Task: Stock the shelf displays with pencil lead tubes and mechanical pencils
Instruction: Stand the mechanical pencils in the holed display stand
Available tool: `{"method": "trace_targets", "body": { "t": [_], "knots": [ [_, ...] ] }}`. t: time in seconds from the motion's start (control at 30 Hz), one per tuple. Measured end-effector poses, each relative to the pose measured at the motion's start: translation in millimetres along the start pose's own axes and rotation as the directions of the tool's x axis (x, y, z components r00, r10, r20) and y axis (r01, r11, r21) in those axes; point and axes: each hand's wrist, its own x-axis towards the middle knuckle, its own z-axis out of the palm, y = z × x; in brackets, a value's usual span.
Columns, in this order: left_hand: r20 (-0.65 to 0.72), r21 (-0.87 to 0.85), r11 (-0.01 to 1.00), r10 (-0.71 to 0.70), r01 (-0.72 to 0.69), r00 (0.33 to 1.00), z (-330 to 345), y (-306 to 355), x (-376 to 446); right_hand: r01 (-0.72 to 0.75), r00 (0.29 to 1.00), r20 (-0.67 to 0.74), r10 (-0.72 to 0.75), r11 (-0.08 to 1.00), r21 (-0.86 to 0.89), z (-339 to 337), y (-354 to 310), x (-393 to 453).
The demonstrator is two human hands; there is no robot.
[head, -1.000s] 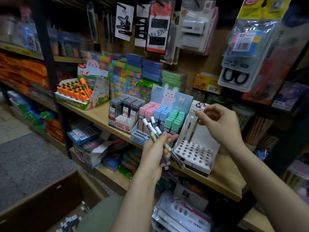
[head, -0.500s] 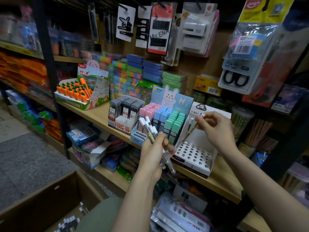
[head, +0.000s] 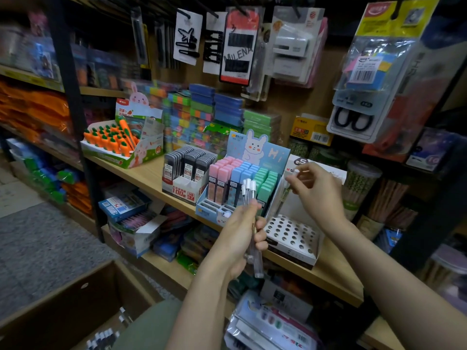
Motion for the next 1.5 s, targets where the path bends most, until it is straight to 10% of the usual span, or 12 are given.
{"method": "trace_targets", "body": {
  "t": [0.57, 0.77, 1.0, 1.17, 1.5],
  "knots": [
    [0.165, 0.015, 0.983, 0.18, -0.185, 0.97, -1.4, -0.6, -0.7, 0.292, 0.955, 0.06, -0.289, 0.894, -0.34, 2.3, -1.6, -13.0],
    [0.171, 0.116, 0.962, 0.225, -0.246, 0.959, 0.7, -0.5, -0.9, -0.054, 0.951, 0.309, -0.005, 0.982, 0.181, -11.0, -34.4, -25.4],
    [0.099, 0.159, 0.965, 0.193, -0.207, 0.976, 4.5, -1.5, -4.4, -0.289, 0.895, 0.43, 0.119, 0.889, 0.355, -9.9, -45.3, -34.2],
    [-0.12, 0.288, 0.942, 0.214, -0.173, 0.969, -4.7, -6.5, 3.0, -0.268, 0.953, 0.275, 0.129, 0.784, 0.56, -41.4, -40.5, -15.0],
    [-0.079, 0.056, 0.996, 0.07, -0.065, 0.994, -3.4, -1.6, -0.5, -0.044, 0.996, 0.088, 0.021, 0.963, 0.267, -29.3, -8.7, -13.9]
  ]
}}
